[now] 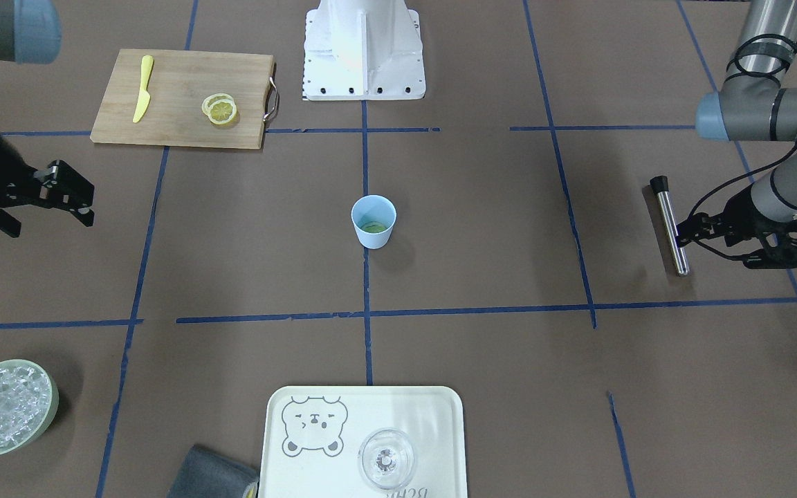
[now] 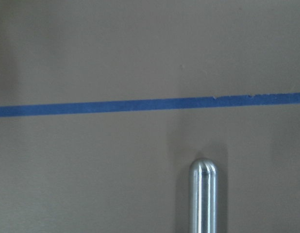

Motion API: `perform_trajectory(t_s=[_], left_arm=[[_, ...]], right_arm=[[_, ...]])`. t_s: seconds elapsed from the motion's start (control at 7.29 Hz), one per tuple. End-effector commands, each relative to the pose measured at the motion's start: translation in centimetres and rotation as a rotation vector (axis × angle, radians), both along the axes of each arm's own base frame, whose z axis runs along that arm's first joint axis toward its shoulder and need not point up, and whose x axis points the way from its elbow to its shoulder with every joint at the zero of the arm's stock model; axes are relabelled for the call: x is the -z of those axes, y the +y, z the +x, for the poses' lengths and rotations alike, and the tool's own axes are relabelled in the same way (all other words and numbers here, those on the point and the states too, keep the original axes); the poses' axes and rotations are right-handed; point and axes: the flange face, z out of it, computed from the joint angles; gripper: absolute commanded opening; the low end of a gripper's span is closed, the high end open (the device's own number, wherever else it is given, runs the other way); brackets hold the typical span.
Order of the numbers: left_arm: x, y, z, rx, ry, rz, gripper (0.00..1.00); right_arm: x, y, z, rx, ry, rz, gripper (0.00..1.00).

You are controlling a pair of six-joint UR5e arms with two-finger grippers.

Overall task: Squeeze lemon into cup
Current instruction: 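Open the right gripper and retract it while the left gripper reaches the metal muddler, then grasp the metal muddler rod upright with the left gripper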

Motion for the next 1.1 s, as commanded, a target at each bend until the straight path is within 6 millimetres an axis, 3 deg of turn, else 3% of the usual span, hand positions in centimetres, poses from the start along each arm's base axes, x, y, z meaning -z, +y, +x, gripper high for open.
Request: perform_trajectory(t_s=[0.0, 0.96], left_arm=[[-0.4, 0.6, 1.5, -0.013, -0.003, -0.014, 1.0], [-1.7, 0.7, 2.5, -0.028, -0.001, -0.009, 0.96]], right_arm=[[-1.9, 0.0, 2.6, 0.01, -0.021, -0.008, 1.0], [-1.8, -0.2, 3.7, -0.015, -0.023, -0.015, 1.0]])
